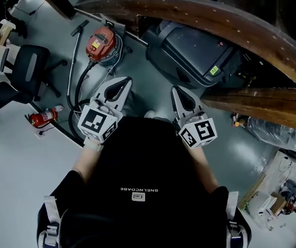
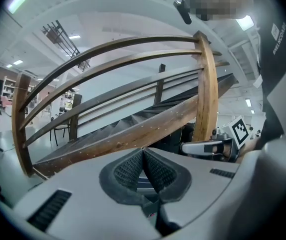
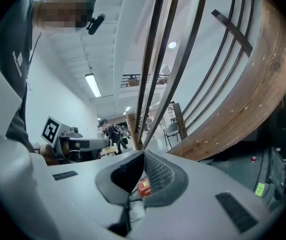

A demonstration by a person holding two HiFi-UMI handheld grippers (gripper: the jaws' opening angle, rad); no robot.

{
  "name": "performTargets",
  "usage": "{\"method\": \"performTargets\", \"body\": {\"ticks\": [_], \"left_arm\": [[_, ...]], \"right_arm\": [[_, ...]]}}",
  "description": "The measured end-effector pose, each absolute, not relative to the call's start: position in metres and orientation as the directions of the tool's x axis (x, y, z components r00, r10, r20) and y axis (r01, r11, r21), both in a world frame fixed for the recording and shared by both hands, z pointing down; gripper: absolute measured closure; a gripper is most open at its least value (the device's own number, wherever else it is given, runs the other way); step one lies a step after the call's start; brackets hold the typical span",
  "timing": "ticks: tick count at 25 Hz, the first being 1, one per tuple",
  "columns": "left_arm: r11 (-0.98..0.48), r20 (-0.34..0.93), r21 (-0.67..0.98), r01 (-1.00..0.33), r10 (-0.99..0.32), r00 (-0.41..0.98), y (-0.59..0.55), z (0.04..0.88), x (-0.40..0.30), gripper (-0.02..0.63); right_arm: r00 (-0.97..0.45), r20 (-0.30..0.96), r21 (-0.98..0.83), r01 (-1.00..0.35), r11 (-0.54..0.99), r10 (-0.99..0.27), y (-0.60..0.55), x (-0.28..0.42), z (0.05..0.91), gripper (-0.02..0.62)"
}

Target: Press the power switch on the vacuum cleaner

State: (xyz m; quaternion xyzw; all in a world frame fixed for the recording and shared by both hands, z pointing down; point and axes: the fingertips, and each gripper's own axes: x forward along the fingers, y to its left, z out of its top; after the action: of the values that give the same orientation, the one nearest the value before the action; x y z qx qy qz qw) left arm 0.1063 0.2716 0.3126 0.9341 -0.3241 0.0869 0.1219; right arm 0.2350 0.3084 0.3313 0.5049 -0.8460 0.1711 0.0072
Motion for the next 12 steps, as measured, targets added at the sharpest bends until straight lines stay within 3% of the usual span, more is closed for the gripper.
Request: {"method": "performTargets", "body": {"ticks": [12], "left_arm": [[-0.750,0.265,0.227,-0.621,-0.566,0.780,0.140,0.334,0.044,0.591]], "right_arm": [[-0.513,0.242,-0.267,-0.851,0.452,-0.824,0.174,0.167,0.337,0.566]]}}
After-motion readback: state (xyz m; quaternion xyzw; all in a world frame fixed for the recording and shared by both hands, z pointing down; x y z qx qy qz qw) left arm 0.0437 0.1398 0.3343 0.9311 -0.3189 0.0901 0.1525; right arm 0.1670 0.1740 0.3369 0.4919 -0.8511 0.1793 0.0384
